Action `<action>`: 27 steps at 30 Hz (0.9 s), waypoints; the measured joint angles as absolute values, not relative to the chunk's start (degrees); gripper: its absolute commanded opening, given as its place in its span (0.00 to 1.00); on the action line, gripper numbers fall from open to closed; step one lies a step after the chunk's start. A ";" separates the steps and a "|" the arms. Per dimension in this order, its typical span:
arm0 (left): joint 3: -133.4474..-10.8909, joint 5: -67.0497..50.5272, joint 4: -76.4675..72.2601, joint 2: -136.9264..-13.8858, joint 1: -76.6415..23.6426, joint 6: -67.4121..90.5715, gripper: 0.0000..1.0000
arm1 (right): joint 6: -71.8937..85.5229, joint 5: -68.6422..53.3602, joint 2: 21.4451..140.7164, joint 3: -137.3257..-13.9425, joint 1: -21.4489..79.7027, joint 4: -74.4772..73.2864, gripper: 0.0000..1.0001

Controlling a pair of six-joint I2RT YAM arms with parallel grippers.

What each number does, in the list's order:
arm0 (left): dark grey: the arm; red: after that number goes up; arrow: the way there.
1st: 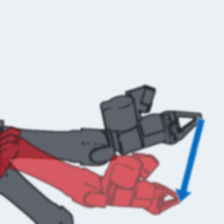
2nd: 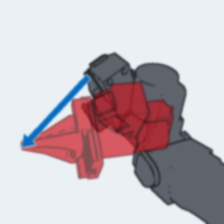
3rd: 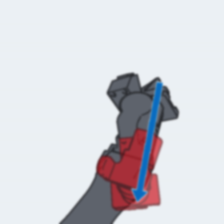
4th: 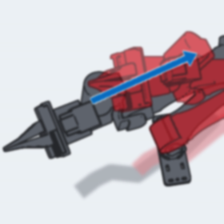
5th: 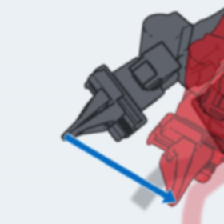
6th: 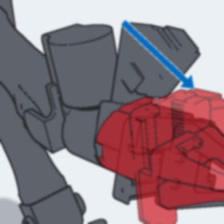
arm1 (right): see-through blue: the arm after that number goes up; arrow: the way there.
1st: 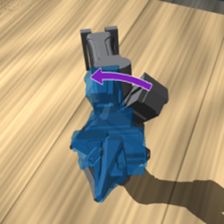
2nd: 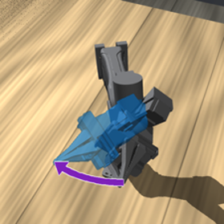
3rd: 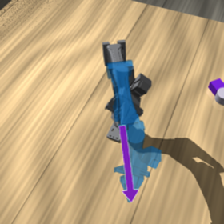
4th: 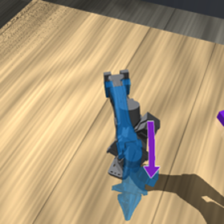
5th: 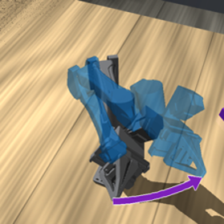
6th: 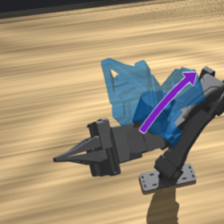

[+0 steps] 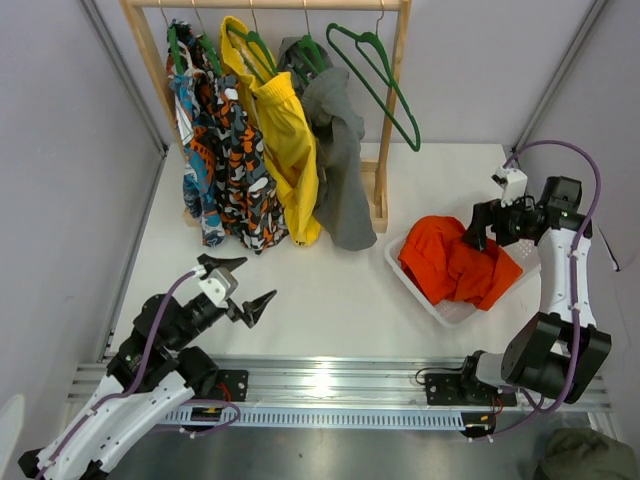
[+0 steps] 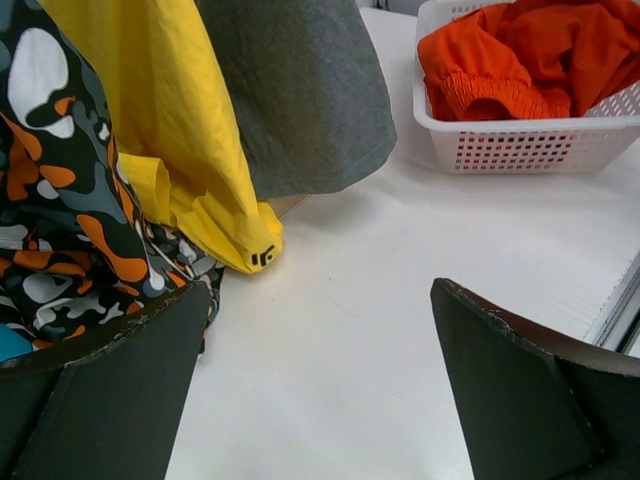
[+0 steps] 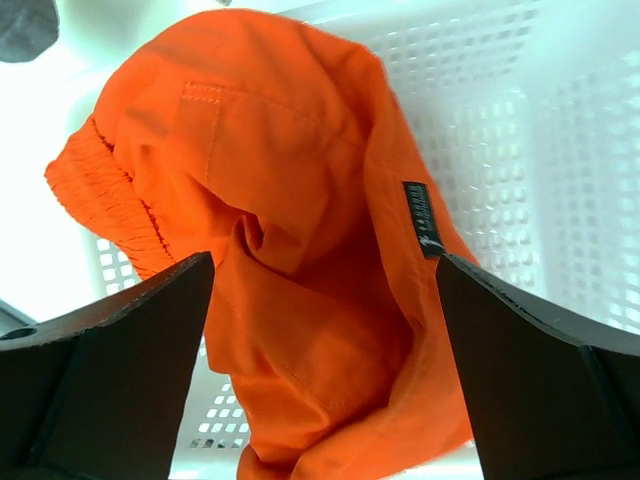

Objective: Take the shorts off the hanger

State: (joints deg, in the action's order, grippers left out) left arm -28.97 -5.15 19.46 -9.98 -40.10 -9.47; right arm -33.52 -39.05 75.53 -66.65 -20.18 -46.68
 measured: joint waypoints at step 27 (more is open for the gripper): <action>-29.26 0.69 20.88 -15.49 -40.10 -5.87 0.99 | -15.00 -20.56 62.02 -69.80 -22.85 -37.89 1.00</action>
State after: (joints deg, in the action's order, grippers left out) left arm -29.26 0.69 20.88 -15.49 -40.10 -5.87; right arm -15.00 -20.56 62.02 -69.80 -22.85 -37.89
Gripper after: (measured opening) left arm 0.991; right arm 0.993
